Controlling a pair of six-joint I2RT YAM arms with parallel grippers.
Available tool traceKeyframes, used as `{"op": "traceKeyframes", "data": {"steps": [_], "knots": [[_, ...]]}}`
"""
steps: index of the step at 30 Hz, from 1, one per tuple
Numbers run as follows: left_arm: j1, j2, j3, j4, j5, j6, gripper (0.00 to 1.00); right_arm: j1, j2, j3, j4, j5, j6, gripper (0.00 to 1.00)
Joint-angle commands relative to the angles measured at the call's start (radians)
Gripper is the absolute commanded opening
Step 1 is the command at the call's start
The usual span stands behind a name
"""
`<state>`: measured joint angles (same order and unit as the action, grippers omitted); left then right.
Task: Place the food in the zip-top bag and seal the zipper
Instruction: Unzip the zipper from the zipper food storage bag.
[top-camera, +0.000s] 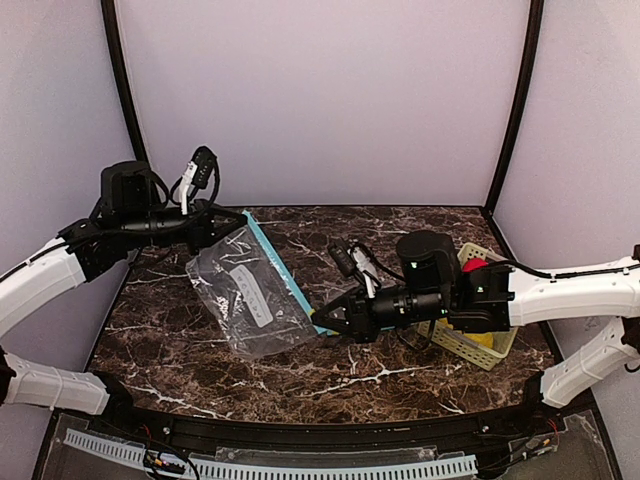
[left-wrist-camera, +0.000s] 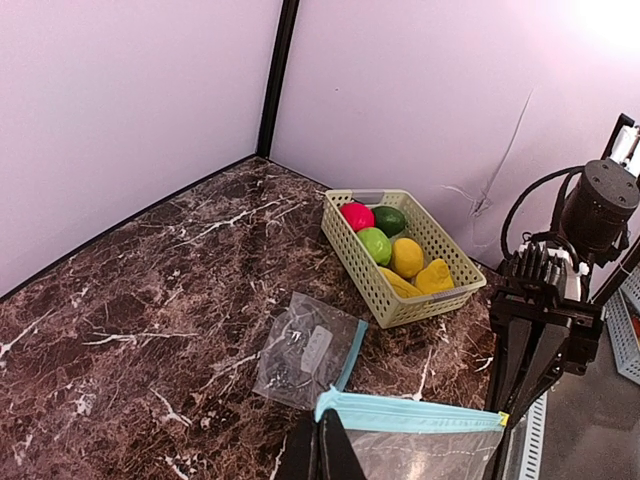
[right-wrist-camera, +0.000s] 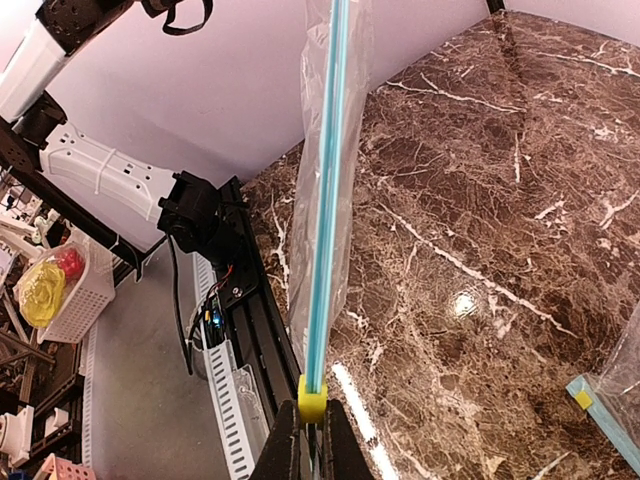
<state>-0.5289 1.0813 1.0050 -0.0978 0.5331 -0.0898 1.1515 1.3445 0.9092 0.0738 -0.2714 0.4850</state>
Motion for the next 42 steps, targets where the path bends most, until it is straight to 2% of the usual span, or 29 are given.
{"op": "traceKeyframes", "data": {"steps": [1, 13, 17, 24, 29, 32, 35, 39, 42], "knots": [[0.029, -0.042, -0.008, 0.058, -0.041, 0.001, 0.01, 0.007, 0.015, -0.015, -0.059, -0.019, 0.006, 0.0], [0.033, -0.053, -0.014, 0.063, -0.031, 0.021, 0.01, 0.008, 0.025, -0.011, -0.066, -0.03, 0.005, 0.0], [0.033, -0.065, -0.027, 0.072, 0.018, 0.066, 0.01, 0.009, 0.013, -0.007, -0.061, -0.036, 0.006, 0.0], [0.005, 0.019, 0.005, 0.04, 0.31, 0.119, 0.01, 0.007, -0.038, 0.042, -0.107, -0.024, -0.023, 0.37], [-0.085, 0.063, 0.032, -0.047, 0.334, 0.175, 0.01, 0.008, -0.096, 0.084, -0.215, 0.042, -0.056, 0.57], [-0.13, 0.082, 0.04, -0.058, 0.358, 0.179, 0.01, 0.007, -0.143, 0.082, -0.248, 0.081, -0.06, 0.64], [-0.148, 0.102, 0.047, -0.06, 0.408, 0.169, 0.01, 0.008, -0.175, 0.065, -0.259, 0.108, -0.059, 0.64], [-0.167, 0.119, 0.059, -0.072, 0.453, 0.163, 0.01, 0.007, -0.186, 0.047, -0.26, 0.129, -0.056, 0.51], [-0.177, 0.128, 0.063, -0.075, 0.471, 0.159, 0.01, 0.008, -0.182, 0.04, -0.26, 0.146, -0.052, 0.47]]}}
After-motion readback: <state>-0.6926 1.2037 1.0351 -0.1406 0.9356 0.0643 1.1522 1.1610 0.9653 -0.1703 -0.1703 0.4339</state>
